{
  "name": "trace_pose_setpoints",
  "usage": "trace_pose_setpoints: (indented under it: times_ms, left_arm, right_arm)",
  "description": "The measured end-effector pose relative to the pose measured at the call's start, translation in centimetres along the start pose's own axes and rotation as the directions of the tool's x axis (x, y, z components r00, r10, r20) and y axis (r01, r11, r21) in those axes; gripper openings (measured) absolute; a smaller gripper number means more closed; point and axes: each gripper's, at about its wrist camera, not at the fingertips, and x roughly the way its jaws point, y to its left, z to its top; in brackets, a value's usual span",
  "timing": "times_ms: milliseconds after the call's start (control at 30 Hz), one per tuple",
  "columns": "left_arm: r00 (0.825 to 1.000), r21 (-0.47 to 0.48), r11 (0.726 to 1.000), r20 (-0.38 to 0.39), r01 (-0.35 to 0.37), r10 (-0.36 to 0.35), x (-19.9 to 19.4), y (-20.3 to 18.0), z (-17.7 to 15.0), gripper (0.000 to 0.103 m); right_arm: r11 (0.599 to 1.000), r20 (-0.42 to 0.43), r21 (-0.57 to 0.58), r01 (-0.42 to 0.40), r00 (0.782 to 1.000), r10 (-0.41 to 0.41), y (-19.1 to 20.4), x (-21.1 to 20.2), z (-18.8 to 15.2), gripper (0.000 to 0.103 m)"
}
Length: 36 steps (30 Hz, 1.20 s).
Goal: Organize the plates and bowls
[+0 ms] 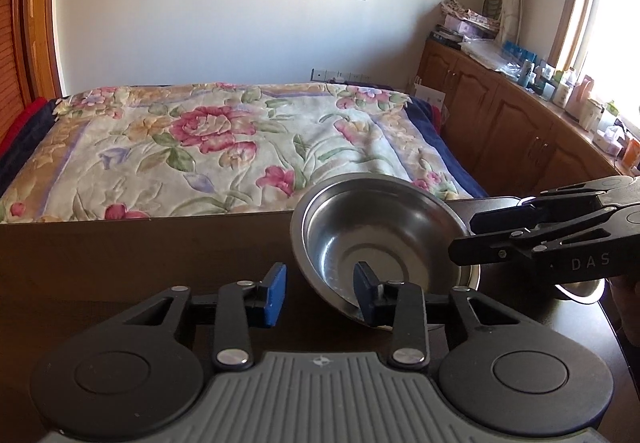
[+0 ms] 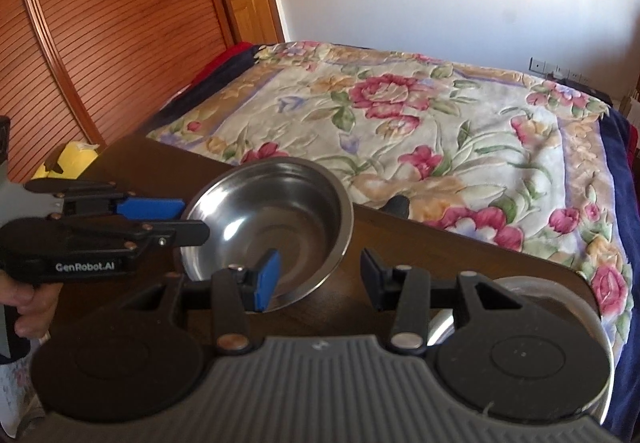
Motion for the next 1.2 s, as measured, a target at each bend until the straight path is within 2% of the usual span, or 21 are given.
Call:
trace_pose_setpoints:
  times_ms: [133,200,300,367,533,633,1200]
  left_arm:
    - [1.0,-0.002,1.0,-0.009,0.003,-0.003,0.3,0.1,-0.2,0.036]
    - [1.0,-0.011,1.0,-0.011,0.011,-0.011,0.4,0.2,-0.3,0.035]
    - [1.0,-0.013,1.0,-0.018,0.014,-0.015,0.5,0.3,-0.4,0.031]
    - [1.0,-0.012,1.0,-0.023,0.013,-0.013,0.7,0.3,-0.3,0.027]
    - [0.999,-0.027,0.999,-0.03,0.019,-0.02,0.3,0.2,-0.2,0.022]
    - [1.0,-0.002,1.0,-0.015,0.025,-0.025,-0.5,-0.4,0.0,0.02]
    - [0.994,0.054,0.997,0.092,0.057,-0.062,-7.1,-3.1,1.0,0.02]
  right_arm:
    - [1.0,-0.01,0.008,-0.013,1.0,0.013,-0.1,0.4,0.1,0.045]
    - [1.0,-0.014,0.007,-0.023,1.0,0.024,-0.1,0.5,0.1,0.038]
    - [0.999,-0.014,0.009,-0.038,0.999,0.038,-0.1,0.6,0.1,0.035]
    - [0.999,-0.015,0.015,-0.045,0.999,0.045,-0.3,0.8,0.1,0.029]
    - [0.999,-0.023,0.013,-0.042,0.999,0.042,-0.4,0.8,0.0,0.023]
    - [0.999,-0.013,0.022,-0.032,0.999,0.032,-0.8,0.3,0.0,0.019]
    - [1.0,0.084,0.026,0.004,0.996,-0.006,0.3,-5.8,0.3,0.018]
